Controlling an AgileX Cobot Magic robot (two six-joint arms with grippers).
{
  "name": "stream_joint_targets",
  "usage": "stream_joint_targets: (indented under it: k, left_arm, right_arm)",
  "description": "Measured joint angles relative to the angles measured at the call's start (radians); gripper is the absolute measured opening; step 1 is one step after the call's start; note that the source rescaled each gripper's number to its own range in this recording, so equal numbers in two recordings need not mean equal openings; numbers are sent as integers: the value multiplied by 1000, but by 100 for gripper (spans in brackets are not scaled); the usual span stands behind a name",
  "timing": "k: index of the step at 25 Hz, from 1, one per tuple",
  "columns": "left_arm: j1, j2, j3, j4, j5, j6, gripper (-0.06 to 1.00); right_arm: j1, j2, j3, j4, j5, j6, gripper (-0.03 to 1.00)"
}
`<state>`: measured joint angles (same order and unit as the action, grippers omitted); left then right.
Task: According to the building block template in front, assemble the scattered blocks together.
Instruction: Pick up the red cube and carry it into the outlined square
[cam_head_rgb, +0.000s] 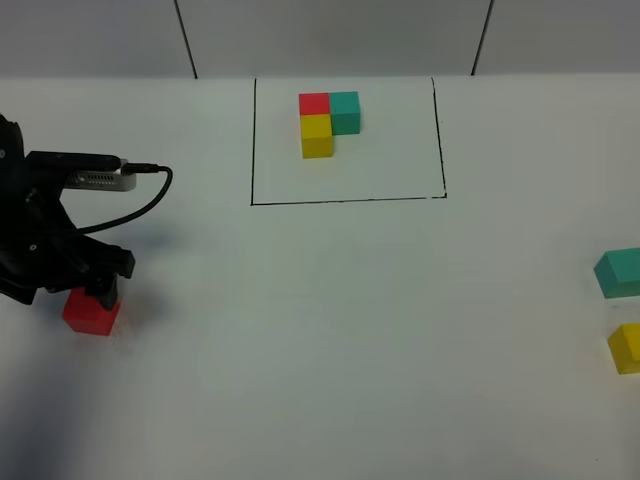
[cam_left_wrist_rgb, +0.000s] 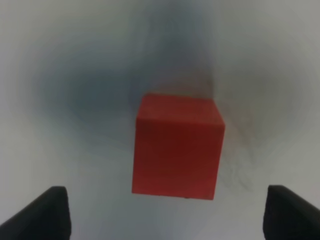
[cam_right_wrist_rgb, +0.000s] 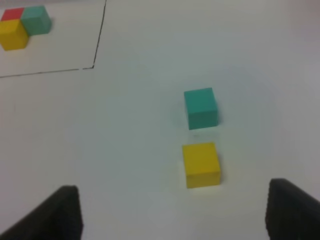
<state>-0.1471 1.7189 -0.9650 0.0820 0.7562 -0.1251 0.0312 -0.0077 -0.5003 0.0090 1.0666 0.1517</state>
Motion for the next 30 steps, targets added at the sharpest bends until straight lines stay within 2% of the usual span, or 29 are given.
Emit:
stream_joint_targets:
  k: [5, 12, 18, 21, 24, 25, 27, 28, 30]
  left_arm:
    - [0, 2, 40, -2, -63, 6, 84]
    - [0, 22, 40, -6, -78, 6, 82]
    - [0, 97, 41, -43, -96, 7, 79]
    - [0, 117, 42, -44, -97, 7, 75]
    - [0, 119, 42, -44, -97, 7, 59]
    - [0, 119, 42, -44, -97, 7, 48]
    - [0, 119, 42, -34, -97, 7, 20]
    - [0, 119, 42, -22, -95, 7, 0]
    - [0, 119, 33, -5, -81, 7, 2]
  right_arm:
    - [0, 0, 0, 0, 0, 0, 56]
    - [0, 0, 0, 0, 0, 0, 56]
    - [0, 0, 0, 0, -1, 0, 56]
    - [0, 0, 0, 0, -1, 0, 56]
    - [0, 0, 0, 0, -1, 0, 56]
    - [0, 0, 0, 0, -1, 0, 56]
    - [0, 0, 0, 0, -1, 0, 56]
    - [0, 0, 0, 0, -1, 0, 56]
    - [0, 0, 0, 0, -1, 0, 56]
